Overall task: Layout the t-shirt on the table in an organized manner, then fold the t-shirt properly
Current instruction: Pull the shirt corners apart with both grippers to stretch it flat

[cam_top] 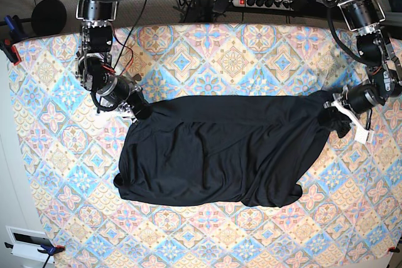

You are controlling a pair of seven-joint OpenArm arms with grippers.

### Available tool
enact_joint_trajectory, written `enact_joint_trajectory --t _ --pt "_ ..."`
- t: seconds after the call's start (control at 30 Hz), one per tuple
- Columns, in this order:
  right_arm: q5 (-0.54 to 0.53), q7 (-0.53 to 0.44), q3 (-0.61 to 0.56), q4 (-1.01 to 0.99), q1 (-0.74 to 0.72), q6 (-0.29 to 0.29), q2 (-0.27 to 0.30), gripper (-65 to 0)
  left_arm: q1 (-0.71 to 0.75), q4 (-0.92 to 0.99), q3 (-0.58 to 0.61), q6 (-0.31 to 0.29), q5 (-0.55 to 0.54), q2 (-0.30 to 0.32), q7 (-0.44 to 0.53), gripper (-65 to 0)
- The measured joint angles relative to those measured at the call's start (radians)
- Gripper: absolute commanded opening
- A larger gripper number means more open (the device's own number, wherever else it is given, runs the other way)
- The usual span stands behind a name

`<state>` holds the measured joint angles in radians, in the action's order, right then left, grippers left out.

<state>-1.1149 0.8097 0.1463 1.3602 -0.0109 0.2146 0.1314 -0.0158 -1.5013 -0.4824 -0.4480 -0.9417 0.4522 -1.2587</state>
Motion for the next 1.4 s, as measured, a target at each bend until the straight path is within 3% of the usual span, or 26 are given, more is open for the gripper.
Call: enact_joint_trajectory --t 0.2,1.2,1.27,1.4 --pt "0.007 -0.01 0.007 0.0 0.011 0.006 0.105 -65.0 0.064 0.0 0.0 -0.001 0.003 0.002 -0.019 -65.0" --pt "-0.046 -0.047 0.008 0.022 0.116 -0.04 0.105 -64.9 0.158 0.0 0.049 0.0 0.001 0.008 -0.014 -64.9" --pt "-0.046 -0.046 0.008 0.022 0.116 -0.04 0.105 -64.9 0.165 0.0 0.049 0.0 0.0 0.008 -0.013 -61.1" --pt "-0.046 -0.047 0.008 0.023 0.116 -0.04 0.105 -64.9 0.183 0.0 0.051 0.0 0.002 0.03 -0.018 -46.7"
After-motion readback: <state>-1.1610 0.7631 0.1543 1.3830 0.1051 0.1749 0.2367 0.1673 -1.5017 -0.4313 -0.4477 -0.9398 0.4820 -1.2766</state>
